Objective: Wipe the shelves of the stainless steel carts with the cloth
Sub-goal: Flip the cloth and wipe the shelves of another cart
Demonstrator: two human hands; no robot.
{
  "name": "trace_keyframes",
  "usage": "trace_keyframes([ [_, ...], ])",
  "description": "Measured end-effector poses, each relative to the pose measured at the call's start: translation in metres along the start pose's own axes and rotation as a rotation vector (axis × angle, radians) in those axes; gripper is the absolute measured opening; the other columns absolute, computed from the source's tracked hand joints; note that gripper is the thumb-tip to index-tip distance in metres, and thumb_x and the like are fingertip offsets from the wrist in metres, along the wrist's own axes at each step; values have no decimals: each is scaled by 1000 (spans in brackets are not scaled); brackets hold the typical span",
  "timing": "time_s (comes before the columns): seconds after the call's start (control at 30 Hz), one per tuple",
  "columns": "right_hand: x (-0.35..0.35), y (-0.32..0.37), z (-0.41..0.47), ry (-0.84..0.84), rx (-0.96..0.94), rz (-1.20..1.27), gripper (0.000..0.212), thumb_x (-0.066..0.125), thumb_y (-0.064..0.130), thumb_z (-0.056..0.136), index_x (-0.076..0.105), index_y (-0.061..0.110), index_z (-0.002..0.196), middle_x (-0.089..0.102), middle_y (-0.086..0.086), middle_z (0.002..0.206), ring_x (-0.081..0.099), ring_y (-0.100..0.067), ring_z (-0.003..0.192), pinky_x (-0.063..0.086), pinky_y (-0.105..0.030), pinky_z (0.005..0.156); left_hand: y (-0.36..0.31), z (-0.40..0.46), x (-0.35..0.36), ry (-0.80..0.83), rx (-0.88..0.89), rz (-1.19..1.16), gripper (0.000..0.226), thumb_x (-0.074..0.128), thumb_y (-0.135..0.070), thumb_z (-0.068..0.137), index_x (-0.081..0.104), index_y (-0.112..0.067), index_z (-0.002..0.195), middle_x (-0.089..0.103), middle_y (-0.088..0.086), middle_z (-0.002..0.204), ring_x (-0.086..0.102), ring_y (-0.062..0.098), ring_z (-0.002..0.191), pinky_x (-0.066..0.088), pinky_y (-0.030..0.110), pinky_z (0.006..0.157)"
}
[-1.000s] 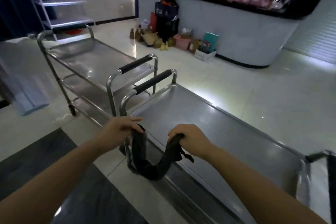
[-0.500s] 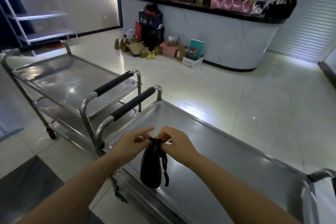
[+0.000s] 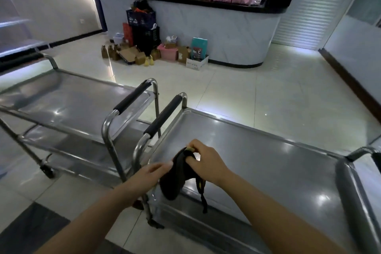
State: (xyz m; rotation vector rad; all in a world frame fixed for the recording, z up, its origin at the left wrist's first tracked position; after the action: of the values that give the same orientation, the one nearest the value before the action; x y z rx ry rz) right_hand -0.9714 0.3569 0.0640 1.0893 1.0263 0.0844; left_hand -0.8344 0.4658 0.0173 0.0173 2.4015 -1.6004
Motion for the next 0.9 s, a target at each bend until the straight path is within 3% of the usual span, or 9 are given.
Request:
trace_keyframes([
  [0.13,32,0,-17,-57,142,35,4,54,28,92,50,28,95,63,6,95,61,-11,90,52,-29,75,40,-15,-18,97,44,39,34,70,-51,80,60,-43,111,69,-22,98,64,-6,91,49,7,65],
  [0.2,47,-5,-30,-65,196,18,6,55,26,93,50,24,94,62,2,88,60,-16,81,50,-33,70,58,-15,-23,83,58,73,25,70,-36,86,64,-36,110,70,-12,96,66,2,89,52,15,69],
  [0.33,71,-32,-61,-47,311,0,16,56,26,95,44,30,85,53,8,74,50,-10,66,39,-20,57,87,-7,-27,46,87,108,10,62,-18,92,69,-19,99,68,7,94,65,22,90,54,37,80],
  [0.47,95,-71,-91,75,383,31,12,60,23,93,53,14,94,61,-5,82,57,-24,76,46,-37,69,117,5,-15,100,80,193,8,62,-22,92,67,-29,92,65,-1,91,63,13,86,55,31,73],
  [0.53,109,-97,-105,120,433,31,13,62,23,92,55,15,100,65,-6,89,61,-24,84,48,-39,76,135,12,-3,113,68,263,14,65,-23,90,65,-37,86,65,-7,86,62,5,82,49,22,70],
  [0.7,158,-179,-129,140,514,44,16,63,22,92,52,28,102,61,5,91,59,-16,83,45,-24,69,204,39,36,141,21,399,28,67,-22,88,57,-48,83,61,-17,83,56,-5,78,38,14,66],
  [0.77,184,-222,-136,179,518,28,16,62,23,92,54,26,106,59,6,93,57,-13,83,44,-23,69,243,56,56,131,-14,393,25,66,-21,89,59,-45,88,60,-20,87,56,-4,81,38,12,67],
  [0.9,244,-320,-149,202,489,-3,15,62,21,92,57,18,106,54,11,89,52,-7,80,41,-19,69,342,102,104,109,-74,391,8,62,-19,92,64,-24,97,63,-4,93,58,11,88,41,22,73],
])
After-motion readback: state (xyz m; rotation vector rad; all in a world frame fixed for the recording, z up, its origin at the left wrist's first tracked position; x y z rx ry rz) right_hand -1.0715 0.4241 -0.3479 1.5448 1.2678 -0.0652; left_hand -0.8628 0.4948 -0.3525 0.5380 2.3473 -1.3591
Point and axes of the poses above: each hand's wrist, its own z-axis towards the middle knuckle, its own x-axis out of the palm, y = z × x, the point moved 6 cm from there along z, towards the middle knuckle
